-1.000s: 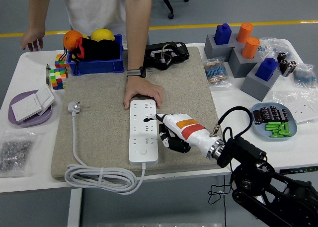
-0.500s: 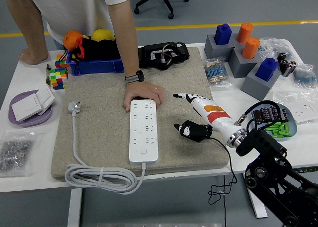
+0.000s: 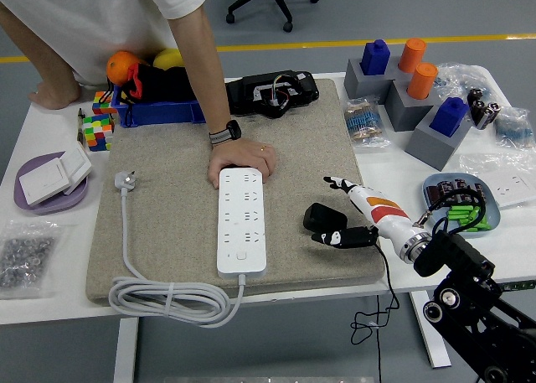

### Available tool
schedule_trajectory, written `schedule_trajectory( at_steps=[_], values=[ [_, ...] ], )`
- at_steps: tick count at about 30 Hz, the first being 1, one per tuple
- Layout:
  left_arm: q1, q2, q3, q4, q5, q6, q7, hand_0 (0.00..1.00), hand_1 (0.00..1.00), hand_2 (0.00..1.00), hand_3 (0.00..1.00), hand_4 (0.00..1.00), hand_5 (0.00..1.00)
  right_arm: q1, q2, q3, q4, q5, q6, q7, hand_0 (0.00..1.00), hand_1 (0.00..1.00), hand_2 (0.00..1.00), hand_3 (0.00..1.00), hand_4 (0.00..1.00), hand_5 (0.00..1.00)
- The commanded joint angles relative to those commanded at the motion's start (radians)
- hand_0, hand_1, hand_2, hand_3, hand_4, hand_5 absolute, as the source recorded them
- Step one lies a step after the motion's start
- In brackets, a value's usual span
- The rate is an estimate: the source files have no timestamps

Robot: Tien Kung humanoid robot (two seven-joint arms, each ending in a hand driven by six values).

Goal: Press the white button,pick up the black plug,place it near the board,insert it into the board

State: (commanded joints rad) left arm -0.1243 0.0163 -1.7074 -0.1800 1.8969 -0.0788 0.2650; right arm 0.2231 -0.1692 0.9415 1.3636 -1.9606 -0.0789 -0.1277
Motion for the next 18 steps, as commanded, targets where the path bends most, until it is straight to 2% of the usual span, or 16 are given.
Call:
schedule_trajectory(
  at_steps=[3,4,9,10,15,16,18],
  values=[
    [0.0,-0.001,0.0,0.0,-0.002,0.0,0.0,0.826,0.79,0.763,0.795,0.576,0.482,-0.008,-0.004,0.005,0.0,0.014,-0.011,0.02,0.744,0.816,0.827,0.909,0.998,0.432],
    [0.001,-0.001,0.0,0.0,-0.002,0.0,0.0,0.826,0.79,0.763,0.796,0.576,0.481,-0.01,-0.005,0.006,0.002,0.018,-0.015,0.027,0.587,0.703,0.728,0.813,0.998,0.306],
    [0.0,0.0,-0.001,0.0,-0.001,0.0,0.0,0.826,0.79,0.763,0.796,0.576,0.481,-0.02,-0.011,0.018,0.015,0.03,-0.048,0.074,0.587,0.703,0.728,0.813,0.998,0.306],
    [-0.001,0.0,-0.002,0.0,0.001,0.0,0.0,0.826,0.79,0.763,0.795,0.577,0.482,-0.021,-0.012,0.019,0.015,0.03,-0.051,0.077,0.577,0.685,0.696,0.627,0.998,0.248],
    [-0.002,0.0,-0.002,0.0,0.005,0.0,0.0,0.826,0.79,0.763,0.795,0.577,0.482,-0.022,-0.011,0.022,0.011,0.028,-0.054,0.077,0.577,0.685,0.696,0.627,0.998,0.248],
    [-0.002,0.0,-0.002,0.0,0.004,0.0,-0.001,0.826,0.79,0.763,0.795,0.577,0.482,-0.022,-0.011,0.022,0.01,0.028,-0.054,0.076,0.571,0.68,0.693,0.49,0.993,0.238],
    [-0.002,-0.001,0.0,0.0,0.003,0.0,0.0,0.826,0.79,0.763,0.795,0.577,0.482,-0.022,-0.009,0.02,0.005,0.026,-0.054,0.074,0.571,0.68,0.693,0.49,0.993,0.238]
  ],
)
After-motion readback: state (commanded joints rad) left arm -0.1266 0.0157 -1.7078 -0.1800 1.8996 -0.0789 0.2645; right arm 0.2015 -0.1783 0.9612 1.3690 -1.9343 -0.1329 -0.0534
